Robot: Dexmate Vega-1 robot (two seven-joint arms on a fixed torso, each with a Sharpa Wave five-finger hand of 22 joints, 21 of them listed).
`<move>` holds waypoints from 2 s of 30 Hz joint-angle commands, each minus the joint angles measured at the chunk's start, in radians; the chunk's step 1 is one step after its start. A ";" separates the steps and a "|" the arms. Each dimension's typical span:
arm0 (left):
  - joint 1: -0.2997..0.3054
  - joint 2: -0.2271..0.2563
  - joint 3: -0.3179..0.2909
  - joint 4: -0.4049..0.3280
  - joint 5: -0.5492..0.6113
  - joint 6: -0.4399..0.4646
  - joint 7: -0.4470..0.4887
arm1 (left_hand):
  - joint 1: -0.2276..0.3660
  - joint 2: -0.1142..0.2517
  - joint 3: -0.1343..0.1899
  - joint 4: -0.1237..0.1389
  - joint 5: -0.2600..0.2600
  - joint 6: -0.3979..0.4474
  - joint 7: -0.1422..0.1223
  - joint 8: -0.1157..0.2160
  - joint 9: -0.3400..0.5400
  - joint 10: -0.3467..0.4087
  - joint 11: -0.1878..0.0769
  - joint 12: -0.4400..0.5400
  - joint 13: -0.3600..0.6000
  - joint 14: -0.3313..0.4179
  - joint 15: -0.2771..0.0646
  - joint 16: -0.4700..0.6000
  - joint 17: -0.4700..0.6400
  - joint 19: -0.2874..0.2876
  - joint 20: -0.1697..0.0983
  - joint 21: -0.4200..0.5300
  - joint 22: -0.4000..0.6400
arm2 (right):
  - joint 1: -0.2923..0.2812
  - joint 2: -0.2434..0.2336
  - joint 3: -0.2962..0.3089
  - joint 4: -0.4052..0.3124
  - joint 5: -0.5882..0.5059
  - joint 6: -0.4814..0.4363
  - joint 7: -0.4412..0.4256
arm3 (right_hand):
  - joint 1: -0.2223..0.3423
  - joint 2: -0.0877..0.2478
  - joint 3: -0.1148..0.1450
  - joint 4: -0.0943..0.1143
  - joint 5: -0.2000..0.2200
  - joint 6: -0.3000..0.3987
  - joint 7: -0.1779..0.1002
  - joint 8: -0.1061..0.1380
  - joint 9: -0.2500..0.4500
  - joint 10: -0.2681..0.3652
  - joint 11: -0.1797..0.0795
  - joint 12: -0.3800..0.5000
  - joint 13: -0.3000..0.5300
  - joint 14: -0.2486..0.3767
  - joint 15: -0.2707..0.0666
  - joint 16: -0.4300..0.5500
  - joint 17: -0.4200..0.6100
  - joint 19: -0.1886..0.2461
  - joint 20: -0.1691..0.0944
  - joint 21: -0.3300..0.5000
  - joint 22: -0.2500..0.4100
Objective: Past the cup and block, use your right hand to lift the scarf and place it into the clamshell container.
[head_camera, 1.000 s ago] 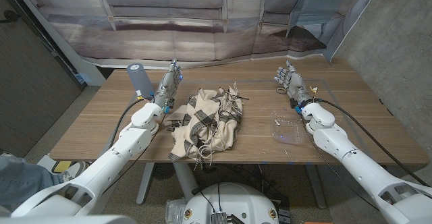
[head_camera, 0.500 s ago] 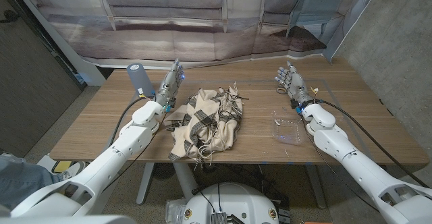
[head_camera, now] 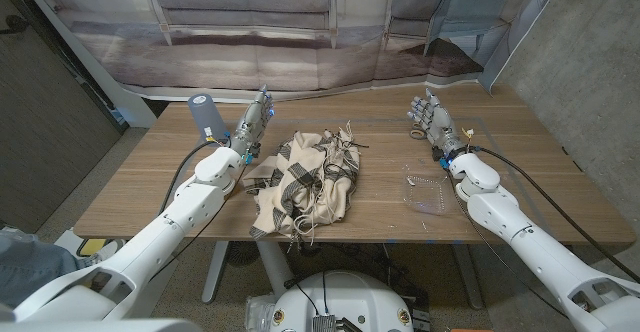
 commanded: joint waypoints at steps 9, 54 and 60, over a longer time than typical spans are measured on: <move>0.031 0.021 -0.019 -0.050 -0.016 0.000 0.002 | 0.015 0.010 -0.002 0.004 0.005 -0.010 -0.001 0.000 0.002 -0.013 -0.005 0.008 0.006 -0.082 0.004 0.008 0.004 -0.103 0.007 0.003 0.002 | -0.031 -0.014 -0.009 -0.088 -0.009 0.016 0.008 | 0.019 0.001 0.006 -0.011 0.004 0.011 -0.006 -0.002 0.004 0.017 -0.001 0.005 0.004 0.016 -0.005 0.004 0.004 0.013 -0.009 -0.009 0.003; 0.059 0.051 -0.022 -0.094 0.003 0.013 0.022 | 0.036 0.027 -0.003 0.000 0.006 0.004 -0.002 -0.003 0.003 0.003 -0.008 0.006 0.006 -0.066 0.003 0.007 0.004 -0.104 0.016 0.001 0.003 | -0.105 -0.040 -0.021 -0.182 -0.049 0.084 0.019 | 0.037 0.009 0.010 -0.024 0.001 0.012 -0.015 -0.006 0.005 0.029 -0.005 0.003 0.005 0.019 -0.007 -0.001 0.004 0.018 -0.009 -0.026 0.004; 0.058 0.051 -0.019 -0.098 0.004 0.020 0.023 | 0.037 0.028 -0.003 -0.001 0.006 0.004 -0.003 -0.004 0.003 0.004 -0.009 0.005 0.006 -0.065 0.002 0.007 0.004 -0.105 0.016 0.001 0.003 | -0.116 -0.047 -0.023 -0.199 -0.062 0.100 0.025 | 0.039 0.010 0.011 -0.026 0.000 0.013 -0.016 -0.007 0.005 0.031 -0.006 0.003 0.006 0.020 -0.008 -0.001 0.004 0.019 -0.008 -0.029 0.004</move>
